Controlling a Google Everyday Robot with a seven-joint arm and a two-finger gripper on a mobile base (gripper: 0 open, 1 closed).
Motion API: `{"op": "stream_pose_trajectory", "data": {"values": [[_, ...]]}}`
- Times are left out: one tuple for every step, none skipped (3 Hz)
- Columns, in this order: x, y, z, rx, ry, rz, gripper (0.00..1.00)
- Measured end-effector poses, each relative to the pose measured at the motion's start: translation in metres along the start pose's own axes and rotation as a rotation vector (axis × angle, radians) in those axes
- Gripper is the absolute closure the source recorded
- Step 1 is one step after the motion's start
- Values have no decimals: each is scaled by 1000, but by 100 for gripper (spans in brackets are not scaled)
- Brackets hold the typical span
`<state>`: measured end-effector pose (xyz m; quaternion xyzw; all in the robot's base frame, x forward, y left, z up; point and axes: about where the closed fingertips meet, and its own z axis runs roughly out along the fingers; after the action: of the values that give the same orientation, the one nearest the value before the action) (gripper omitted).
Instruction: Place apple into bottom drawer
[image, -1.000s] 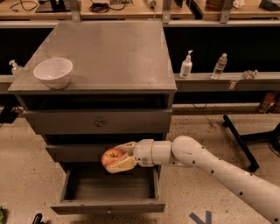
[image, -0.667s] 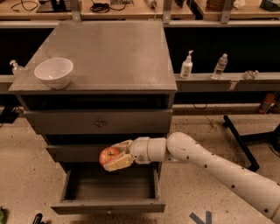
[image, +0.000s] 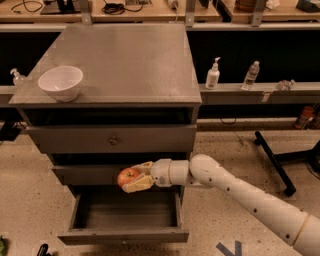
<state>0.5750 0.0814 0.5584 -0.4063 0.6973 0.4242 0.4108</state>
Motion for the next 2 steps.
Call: {"op": "stream_pose_trajectory", "data": {"values": [[31,-12,6,11,-15,43,100],[94,-27,5,22,-67,68,100]]}}
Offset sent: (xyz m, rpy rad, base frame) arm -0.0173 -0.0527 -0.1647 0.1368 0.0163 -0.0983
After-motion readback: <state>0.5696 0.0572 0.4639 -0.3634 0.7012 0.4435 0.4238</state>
